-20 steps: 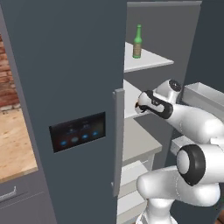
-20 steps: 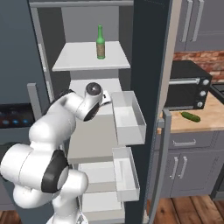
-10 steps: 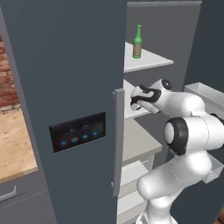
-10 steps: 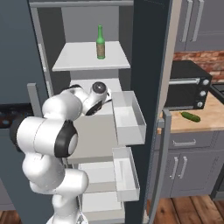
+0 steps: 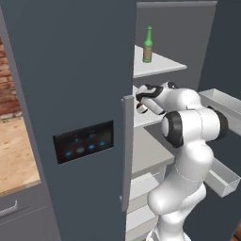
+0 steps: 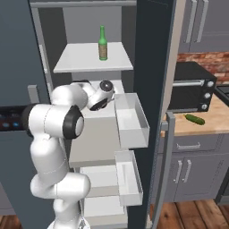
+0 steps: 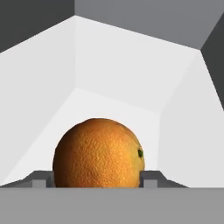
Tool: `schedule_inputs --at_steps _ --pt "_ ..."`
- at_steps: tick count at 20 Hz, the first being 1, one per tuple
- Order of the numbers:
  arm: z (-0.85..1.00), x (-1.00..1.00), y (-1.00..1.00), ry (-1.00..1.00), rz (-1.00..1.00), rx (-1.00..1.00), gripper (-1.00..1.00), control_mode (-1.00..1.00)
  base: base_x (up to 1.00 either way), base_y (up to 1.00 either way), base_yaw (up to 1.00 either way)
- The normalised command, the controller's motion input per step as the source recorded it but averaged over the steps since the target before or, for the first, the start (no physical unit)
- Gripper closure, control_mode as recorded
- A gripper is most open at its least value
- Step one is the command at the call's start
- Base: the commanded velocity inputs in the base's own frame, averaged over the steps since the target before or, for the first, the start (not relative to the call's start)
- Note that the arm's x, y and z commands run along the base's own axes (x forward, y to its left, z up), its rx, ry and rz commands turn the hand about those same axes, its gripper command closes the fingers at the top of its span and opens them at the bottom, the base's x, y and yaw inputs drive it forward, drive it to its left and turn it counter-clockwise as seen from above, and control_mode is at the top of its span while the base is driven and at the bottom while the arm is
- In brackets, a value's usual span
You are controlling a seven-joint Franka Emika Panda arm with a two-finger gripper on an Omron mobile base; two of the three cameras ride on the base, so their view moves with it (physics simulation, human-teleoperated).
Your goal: Place the beer on the top shelf of the fridge to keep it out of children's reach, and place the cucumber and orange on lower shelves for easy access.
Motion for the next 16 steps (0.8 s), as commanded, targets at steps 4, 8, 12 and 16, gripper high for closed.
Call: schedule_inputs --at_steps 4,8,12,16 --pt "-0.07 0.52 0.00 -0.01 0.00 0.00 -1.00 -1.00 0.00 0.00 0.00" --pt "-0.10 0.11 0.00 -0.02 0.03 0.00 -1.00 -1.00 0.00 0.00 0.00" --pt "0.00 -0.24 0.00 -0.05 0.02 -0.03 -1.00 -1.00 0.00 0.00 0.00" --pt "0.03 -0.49 0.09 -0.12 0.00 -0.05 -1.00 -1.00 0.00 0.00 0.00"
